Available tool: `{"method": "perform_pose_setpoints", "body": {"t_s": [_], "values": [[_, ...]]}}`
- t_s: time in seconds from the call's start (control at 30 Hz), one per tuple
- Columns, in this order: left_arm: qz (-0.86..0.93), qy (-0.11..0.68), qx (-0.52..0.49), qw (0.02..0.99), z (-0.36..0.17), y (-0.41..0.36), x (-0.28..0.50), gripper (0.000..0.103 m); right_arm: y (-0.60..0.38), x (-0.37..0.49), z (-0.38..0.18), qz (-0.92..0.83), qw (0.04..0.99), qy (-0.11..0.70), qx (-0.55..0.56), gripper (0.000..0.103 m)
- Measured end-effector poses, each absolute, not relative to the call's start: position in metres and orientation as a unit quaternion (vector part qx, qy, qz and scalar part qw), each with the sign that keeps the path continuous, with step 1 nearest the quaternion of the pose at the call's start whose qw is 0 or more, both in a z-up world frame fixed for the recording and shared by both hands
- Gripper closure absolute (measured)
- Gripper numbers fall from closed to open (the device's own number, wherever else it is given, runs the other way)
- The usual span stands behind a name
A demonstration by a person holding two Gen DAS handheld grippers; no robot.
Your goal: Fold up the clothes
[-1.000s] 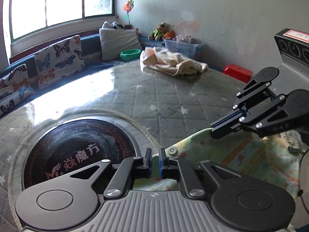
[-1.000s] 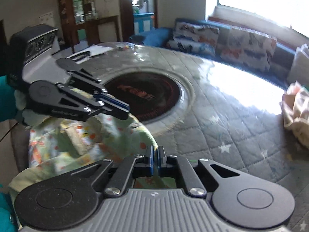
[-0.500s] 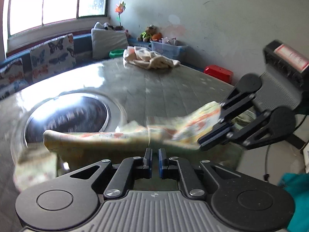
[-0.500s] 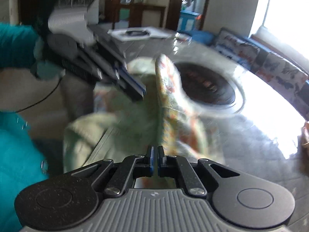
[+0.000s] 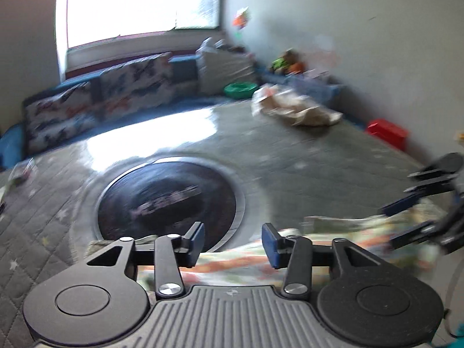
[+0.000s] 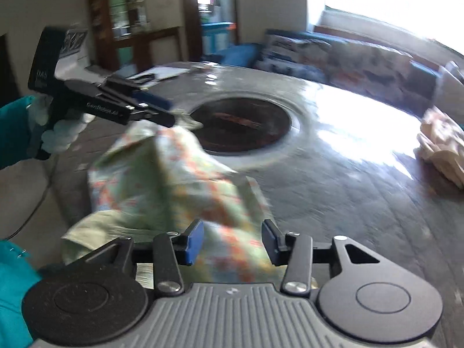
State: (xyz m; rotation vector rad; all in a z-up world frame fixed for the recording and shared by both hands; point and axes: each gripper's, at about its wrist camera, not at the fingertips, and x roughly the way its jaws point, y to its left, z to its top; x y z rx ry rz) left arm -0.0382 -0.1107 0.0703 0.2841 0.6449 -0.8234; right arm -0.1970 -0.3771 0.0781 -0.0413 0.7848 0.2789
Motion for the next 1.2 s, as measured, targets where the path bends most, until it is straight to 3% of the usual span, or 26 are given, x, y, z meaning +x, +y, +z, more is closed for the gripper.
{"method": "perform_pose_setpoints", "body": {"t_s": [0.1, 0.27, 0.33, 0.4, 0.5, 0.57, 0.83, 1.07, 1.2], "values": [[-0.364, 0.334, 0.133, 0.859, 0.058, -0.109, -0.018, 0.042, -0.399, -0.196, 0.071, 0.110, 0.910, 0.399, 0.011, 0.052], [-0.348, 0.366, 0.127, 0.854, 0.042, -0.101, -0.002, 0.040, -0.425, -0.202, 0.058, 0.093, 0.902, 0.417, 0.063, 0.051], [-0.352, 0.367, 0.128, 0.851, 0.038, -0.096, -0.003, 0.045, -0.427, -0.205, 0.055, 0.094, 0.901, 0.418, 0.069, 0.054], [-0.354, 0.361, 0.133, 0.852, 0.036, -0.095, -0.006, 0.071, -0.422, -0.210, 0.056, 0.090, 0.906, 0.410, 0.054, 0.061], [-0.363, 0.349, 0.116, 0.856, 0.040, -0.086, -0.015, 0.088, -0.414, -0.215, 0.059, 0.095, 0.911, 0.400, 0.033, 0.072], [-0.369, 0.341, 0.103, 0.859, 0.043, -0.080, -0.021, 0.091, -0.404, -0.219, 0.061, 0.095, 0.915, 0.392, 0.001, 0.077], [-0.407, 0.295, 0.105, 0.858, 0.054, -0.062, -0.054, 0.093, -0.351, -0.237, 0.063, 0.082, 0.911, 0.360, -0.184, 0.077], [-0.413, 0.291, 0.119, 0.855, 0.051, -0.064, -0.062, 0.092, -0.330, -0.242, 0.063, 0.086, 0.899, 0.350, -0.250, 0.063], [-0.392, 0.294, 0.106, 0.865, 0.054, -0.064, -0.050, 0.085, -0.321, -0.246, 0.059, 0.078, 0.891, 0.345, -0.285, 0.061]]}}
